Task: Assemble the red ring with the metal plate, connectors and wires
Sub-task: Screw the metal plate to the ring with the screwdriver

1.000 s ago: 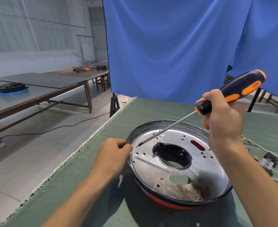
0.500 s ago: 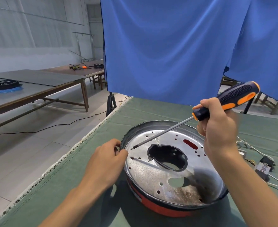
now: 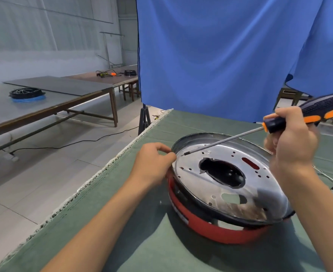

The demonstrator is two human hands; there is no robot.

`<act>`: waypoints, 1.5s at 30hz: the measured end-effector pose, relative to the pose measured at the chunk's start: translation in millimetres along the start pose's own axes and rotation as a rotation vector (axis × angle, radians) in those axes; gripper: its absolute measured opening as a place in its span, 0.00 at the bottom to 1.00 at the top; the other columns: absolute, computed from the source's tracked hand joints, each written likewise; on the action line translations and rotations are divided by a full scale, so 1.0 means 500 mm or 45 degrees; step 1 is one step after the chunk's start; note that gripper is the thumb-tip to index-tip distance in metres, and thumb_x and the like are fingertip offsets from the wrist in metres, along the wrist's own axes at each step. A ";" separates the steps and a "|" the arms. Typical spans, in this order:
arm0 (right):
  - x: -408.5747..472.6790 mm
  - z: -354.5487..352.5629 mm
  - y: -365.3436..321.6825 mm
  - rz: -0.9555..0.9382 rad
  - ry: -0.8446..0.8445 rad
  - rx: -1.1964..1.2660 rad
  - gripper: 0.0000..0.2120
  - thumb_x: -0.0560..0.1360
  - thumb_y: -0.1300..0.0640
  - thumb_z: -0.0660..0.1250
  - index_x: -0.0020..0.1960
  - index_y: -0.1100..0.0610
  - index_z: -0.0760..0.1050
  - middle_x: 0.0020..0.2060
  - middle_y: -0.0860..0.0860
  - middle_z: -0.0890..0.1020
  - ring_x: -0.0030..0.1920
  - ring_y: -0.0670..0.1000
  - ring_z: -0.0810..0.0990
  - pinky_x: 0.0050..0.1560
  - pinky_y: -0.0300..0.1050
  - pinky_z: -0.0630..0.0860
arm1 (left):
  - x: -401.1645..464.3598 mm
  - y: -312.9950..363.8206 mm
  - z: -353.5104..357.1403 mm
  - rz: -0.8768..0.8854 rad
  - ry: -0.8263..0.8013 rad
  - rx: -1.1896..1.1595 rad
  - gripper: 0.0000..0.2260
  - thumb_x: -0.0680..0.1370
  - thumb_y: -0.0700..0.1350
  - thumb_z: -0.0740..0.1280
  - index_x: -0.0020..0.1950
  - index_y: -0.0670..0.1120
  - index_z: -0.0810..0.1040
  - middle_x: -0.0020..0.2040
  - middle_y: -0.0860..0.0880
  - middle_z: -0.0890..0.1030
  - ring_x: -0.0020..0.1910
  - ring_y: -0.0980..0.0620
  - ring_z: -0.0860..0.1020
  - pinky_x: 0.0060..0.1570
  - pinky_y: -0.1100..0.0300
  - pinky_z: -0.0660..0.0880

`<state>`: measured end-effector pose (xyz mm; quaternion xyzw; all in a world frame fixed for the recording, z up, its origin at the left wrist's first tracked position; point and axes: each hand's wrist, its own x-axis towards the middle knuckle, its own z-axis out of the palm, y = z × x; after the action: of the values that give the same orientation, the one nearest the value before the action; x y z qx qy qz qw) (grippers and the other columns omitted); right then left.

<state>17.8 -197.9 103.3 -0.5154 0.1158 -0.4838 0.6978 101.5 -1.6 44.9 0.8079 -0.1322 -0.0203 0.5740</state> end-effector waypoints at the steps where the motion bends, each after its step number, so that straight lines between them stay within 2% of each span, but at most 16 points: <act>1: 0.003 -0.002 -0.001 0.004 0.024 0.001 0.11 0.69 0.57 0.64 0.29 0.55 0.70 0.19 0.46 0.73 0.18 0.45 0.61 0.21 0.33 0.57 | -0.001 0.009 0.001 -0.016 -0.021 -0.058 0.04 0.72 0.37 0.65 0.41 0.45 0.78 0.19 0.48 0.73 0.13 0.54 0.66 0.17 0.73 0.58; 4: 0.008 -0.007 -0.005 0.025 0.093 -0.011 0.09 0.69 0.56 0.65 0.32 0.56 0.69 0.18 0.46 0.72 0.18 0.46 0.60 0.22 0.34 0.57 | -0.006 0.030 0.005 -0.052 -0.104 -0.194 0.03 0.73 0.36 0.66 0.41 0.42 0.77 0.19 0.45 0.74 0.12 0.52 0.63 0.18 0.73 0.57; 7: 0.008 -0.010 -0.009 0.030 0.127 0.026 0.11 0.70 0.57 0.65 0.30 0.56 0.68 0.18 0.46 0.71 0.18 0.46 0.60 0.22 0.33 0.56 | -0.007 0.034 0.000 -0.050 -0.144 -0.230 0.02 0.74 0.37 0.66 0.41 0.42 0.77 0.21 0.44 0.75 0.13 0.52 0.63 0.18 0.71 0.57; 12: 0.008 -0.011 -0.008 0.054 0.113 0.020 0.11 0.70 0.57 0.64 0.31 0.55 0.67 0.17 0.46 0.71 0.18 0.46 0.59 0.22 0.34 0.56 | -0.001 0.020 -0.010 -0.007 -0.128 -0.201 0.04 0.74 0.37 0.66 0.42 0.43 0.79 0.21 0.44 0.75 0.13 0.52 0.64 0.17 0.70 0.57; 15: 0.007 -0.011 -0.006 0.064 0.087 0.000 0.10 0.70 0.57 0.64 0.31 0.56 0.67 0.17 0.46 0.71 0.18 0.46 0.59 0.21 0.34 0.56 | -0.003 0.001 -0.015 0.026 -0.133 -0.125 0.05 0.75 0.36 0.65 0.45 0.44 0.79 0.21 0.45 0.74 0.13 0.52 0.64 0.16 0.69 0.58; 18: 0.003 -0.008 -0.003 0.069 0.038 -0.016 0.09 0.70 0.56 0.63 0.32 0.56 0.68 0.18 0.46 0.71 0.19 0.46 0.59 0.21 0.35 0.56 | -0.005 -0.017 -0.023 0.083 -0.127 -0.038 0.11 0.74 0.36 0.65 0.38 0.49 0.80 0.21 0.46 0.74 0.13 0.52 0.66 0.17 0.70 0.60; 21: -0.005 -0.001 -0.001 0.035 -0.038 -0.021 0.13 0.71 0.58 0.63 0.28 0.55 0.69 0.18 0.46 0.70 0.19 0.46 0.59 0.22 0.35 0.56 | -0.006 -0.030 -0.031 0.138 -0.080 -0.010 0.17 0.74 0.36 0.64 0.31 0.53 0.81 0.23 0.42 0.76 0.14 0.52 0.67 0.18 0.69 0.61; 25: -0.017 0.009 0.000 -0.030 -0.124 -0.041 0.21 0.72 0.60 0.62 0.21 0.52 0.72 0.19 0.45 0.71 0.19 0.45 0.61 0.22 0.34 0.57 | -0.007 -0.041 -0.026 0.193 -0.017 0.002 0.17 0.73 0.38 0.63 0.35 0.58 0.83 0.25 0.41 0.78 0.15 0.51 0.68 0.19 0.71 0.61; 29: -0.024 0.015 0.004 -0.068 -0.186 -0.076 0.19 0.70 0.58 0.63 0.21 0.52 0.73 0.19 0.45 0.72 0.19 0.43 0.63 0.22 0.32 0.59 | -0.008 -0.049 -0.015 0.224 -0.011 0.033 0.11 0.74 0.39 0.63 0.39 0.51 0.83 0.24 0.43 0.77 0.15 0.49 0.68 0.19 0.69 0.62; 37: -0.029 0.021 0.013 -0.075 -0.240 -0.151 0.16 0.68 0.57 0.63 0.22 0.53 0.74 0.19 0.46 0.73 0.19 0.45 0.62 0.22 0.33 0.58 | -0.006 -0.057 -0.012 0.220 -0.004 0.040 0.10 0.74 0.40 0.64 0.40 0.51 0.83 0.23 0.47 0.77 0.15 0.49 0.69 0.18 0.69 0.63; 42: -0.030 0.021 0.010 -0.056 -0.215 -0.143 0.16 0.68 0.56 0.63 0.21 0.53 0.74 0.20 0.46 0.74 0.21 0.44 0.65 0.22 0.32 0.60 | -0.002 -0.064 -0.010 0.201 0.027 0.061 0.07 0.75 0.42 0.65 0.46 0.49 0.82 0.22 0.49 0.77 0.15 0.53 0.69 0.18 0.69 0.62; 45: -0.029 0.021 0.010 -0.055 -0.212 -0.160 0.16 0.67 0.56 0.63 0.21 0.52 0.74 0.20 0.46 0.74 0.20 0.45 0.64 0.22 0.33 0.59 | -0.002 -0.064 -0.010 0.191 0.025 0.063 0.07 0.75 0.41 0.65 0.47 0.47 0.82 0.22 0.48 0.77 0.15 0.54 0.69 0.18 0.70 0.62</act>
<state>19.9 -180.1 98.9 -0.5990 0.0765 -0.4461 0.6606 107.7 12.8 16.4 0.8099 -0.1872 0.0342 0.5549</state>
